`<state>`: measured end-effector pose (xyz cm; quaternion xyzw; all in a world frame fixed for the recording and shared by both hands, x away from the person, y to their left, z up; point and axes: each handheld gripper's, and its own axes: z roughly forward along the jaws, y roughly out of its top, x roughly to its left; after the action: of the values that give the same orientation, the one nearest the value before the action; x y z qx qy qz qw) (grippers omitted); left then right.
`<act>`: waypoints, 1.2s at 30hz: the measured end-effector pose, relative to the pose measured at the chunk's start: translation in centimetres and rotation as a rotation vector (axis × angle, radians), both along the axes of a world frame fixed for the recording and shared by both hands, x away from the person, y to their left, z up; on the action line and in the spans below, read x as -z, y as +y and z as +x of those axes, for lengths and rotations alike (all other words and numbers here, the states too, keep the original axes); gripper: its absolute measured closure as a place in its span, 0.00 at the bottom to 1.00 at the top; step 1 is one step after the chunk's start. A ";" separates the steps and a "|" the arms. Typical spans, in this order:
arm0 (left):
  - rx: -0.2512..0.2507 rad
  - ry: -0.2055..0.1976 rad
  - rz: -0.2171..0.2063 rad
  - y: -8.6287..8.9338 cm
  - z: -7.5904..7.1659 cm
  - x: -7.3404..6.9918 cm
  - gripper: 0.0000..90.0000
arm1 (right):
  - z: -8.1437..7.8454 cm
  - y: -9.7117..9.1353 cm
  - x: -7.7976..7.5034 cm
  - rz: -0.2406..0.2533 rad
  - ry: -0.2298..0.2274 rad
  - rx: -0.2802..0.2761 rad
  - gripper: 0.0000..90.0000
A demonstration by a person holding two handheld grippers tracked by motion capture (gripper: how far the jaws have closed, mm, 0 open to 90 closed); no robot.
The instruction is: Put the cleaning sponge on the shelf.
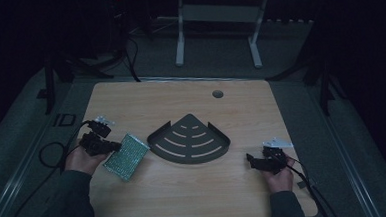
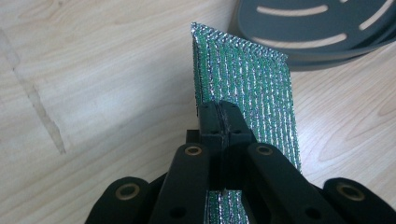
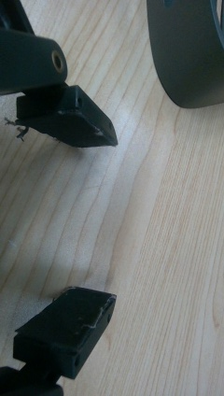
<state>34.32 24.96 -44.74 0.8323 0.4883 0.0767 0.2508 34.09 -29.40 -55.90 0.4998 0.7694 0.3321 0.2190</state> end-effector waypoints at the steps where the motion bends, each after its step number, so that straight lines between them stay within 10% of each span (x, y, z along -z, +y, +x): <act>1: 0.004 0.001 -0.002 0.0 0.1 -0.1 1.00 | 0.0 0.0 0.0 0.000 0.000 0.000 0.22; 36: 0.128 -0.019 -0.047 -1.8 4.1 -2.1 1.00 | 0.0 0.0 0.0 0.000 0.000 0.000 0.22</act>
<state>38.44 23.15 -42.65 0.8550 0.4331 0.0570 0.2796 34.10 -29.40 -55.90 0.4999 0.7693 0.3322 0.2189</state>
